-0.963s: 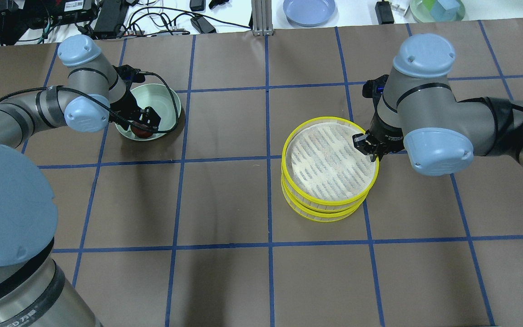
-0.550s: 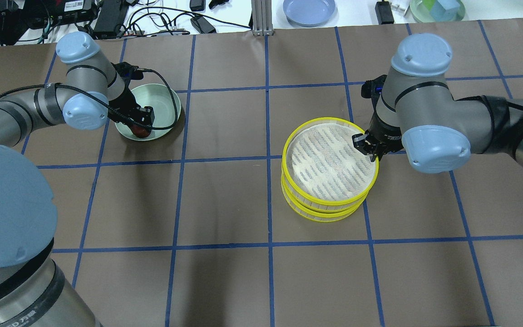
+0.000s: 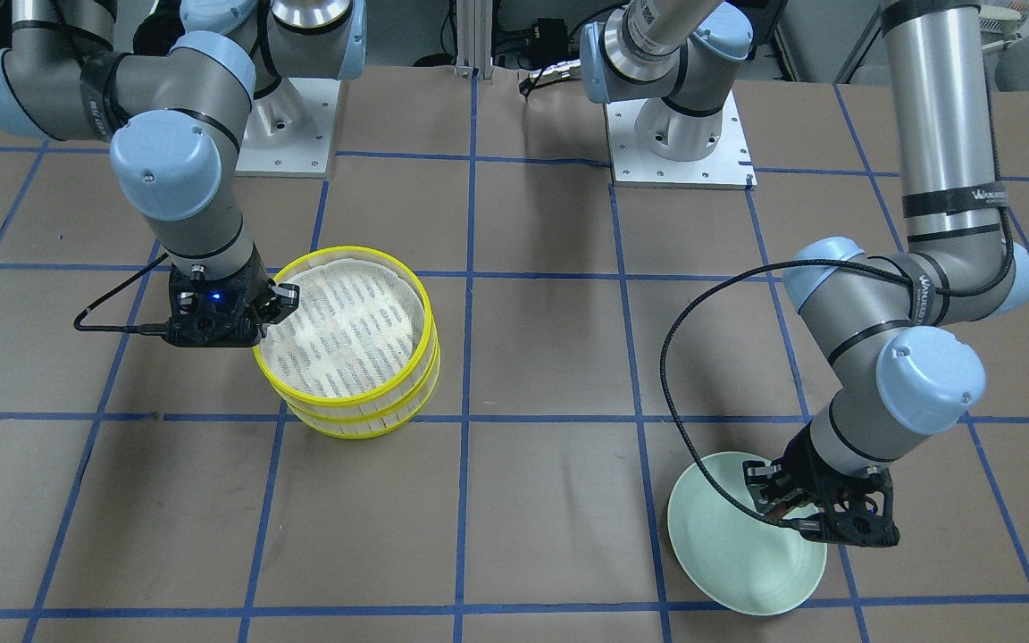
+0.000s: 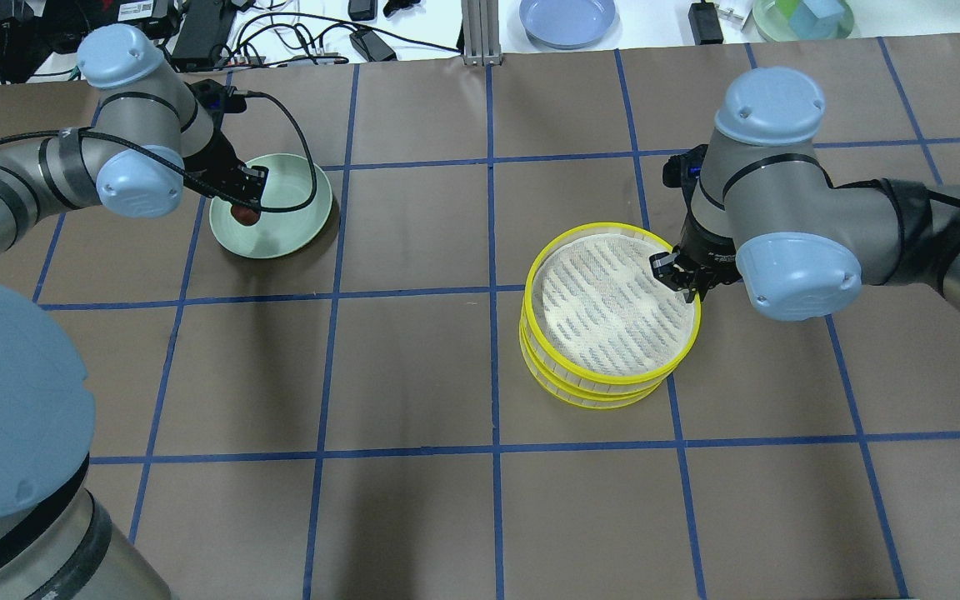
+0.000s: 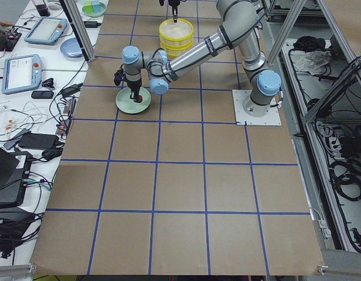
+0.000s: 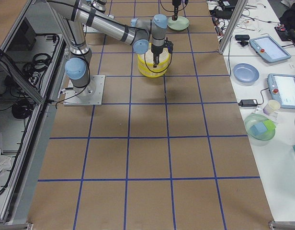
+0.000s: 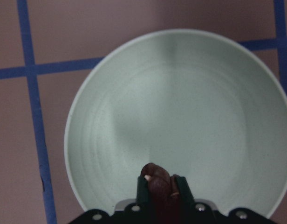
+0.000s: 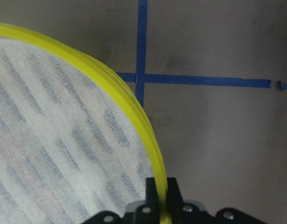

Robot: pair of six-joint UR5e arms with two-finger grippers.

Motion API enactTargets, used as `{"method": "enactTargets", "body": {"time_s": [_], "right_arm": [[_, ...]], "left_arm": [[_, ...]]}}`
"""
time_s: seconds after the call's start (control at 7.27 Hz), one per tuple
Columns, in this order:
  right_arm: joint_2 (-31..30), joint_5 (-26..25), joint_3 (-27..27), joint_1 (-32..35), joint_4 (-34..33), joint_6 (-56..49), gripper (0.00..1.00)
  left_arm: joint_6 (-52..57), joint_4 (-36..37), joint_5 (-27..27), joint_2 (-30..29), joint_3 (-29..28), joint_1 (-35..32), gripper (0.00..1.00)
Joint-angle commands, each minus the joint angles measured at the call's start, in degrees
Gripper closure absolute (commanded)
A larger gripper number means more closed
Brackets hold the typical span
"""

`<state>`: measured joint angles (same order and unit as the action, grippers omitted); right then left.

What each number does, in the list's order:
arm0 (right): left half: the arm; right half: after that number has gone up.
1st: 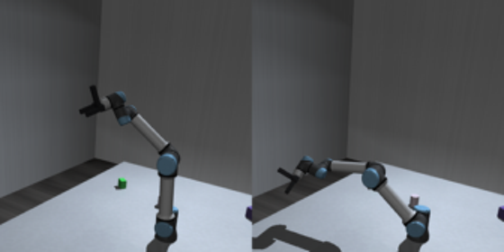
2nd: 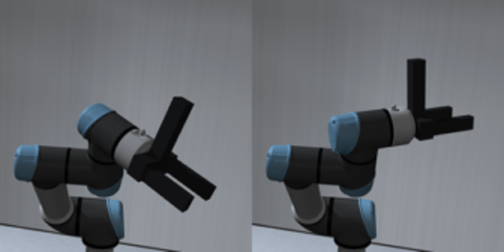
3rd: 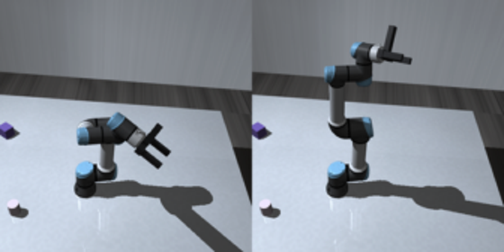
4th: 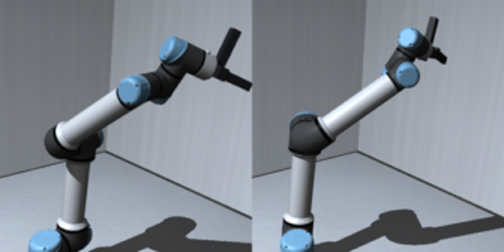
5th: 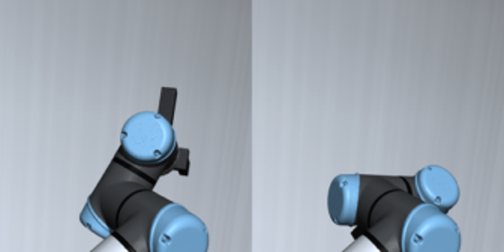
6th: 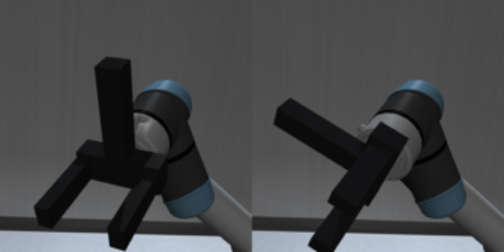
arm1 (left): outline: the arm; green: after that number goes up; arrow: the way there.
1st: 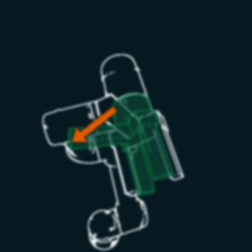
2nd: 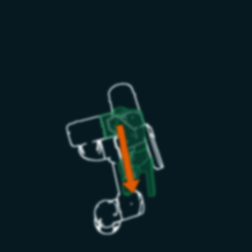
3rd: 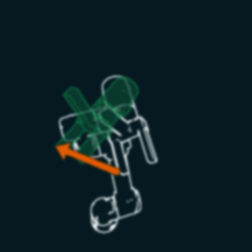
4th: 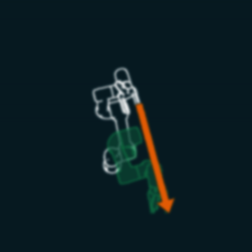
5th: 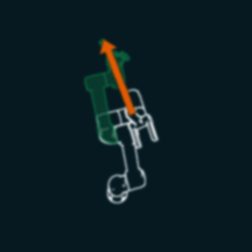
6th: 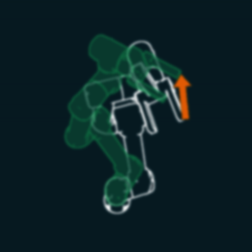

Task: Stack buns with steamer

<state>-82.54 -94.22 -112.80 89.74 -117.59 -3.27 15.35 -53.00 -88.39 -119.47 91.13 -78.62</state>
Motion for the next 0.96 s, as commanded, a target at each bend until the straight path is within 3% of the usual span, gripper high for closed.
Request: {"method": "enactTargets", "body": {"time_s": [0.0,0.14,0.28,0.41,0.69,0.83], "right_arm": [[0.3,0.5,0.1,0.0,0.1,0.3,0.45],[0.3,0.4,0.6,0.0,0.1,0.5,0.18],[-0.2,0.6,2.0,0.0,0.2,1.2,0.05],[-1.4,0.6,6.6,0.0,3.3,1.8,0.01],[-4.2,3.3,25.3,0.0,27.5,2.0,0.00],[-4.4,4.5,31.6,0.0,32.7,4.3,0.00]], "left_arm": [[-5.7,-1.7,0.1,4.0,-0.6,-0.7,1.00],[-7.7,-3.4,0.4,5.6,-0.6,-1.1,1.00],[-12.3,-3.8,0.4,7.1,-0.5,-2.1,1.00],[-17.7,-5.1,0.4,8.5,-0.4,-5.1,1.00],[-36.0,-5.2,1.4,10.1,-0.4,-15.8,1.00],[-44.4,-4.8,4.2,10.6,-0.5,-21.1,1.00]]}}
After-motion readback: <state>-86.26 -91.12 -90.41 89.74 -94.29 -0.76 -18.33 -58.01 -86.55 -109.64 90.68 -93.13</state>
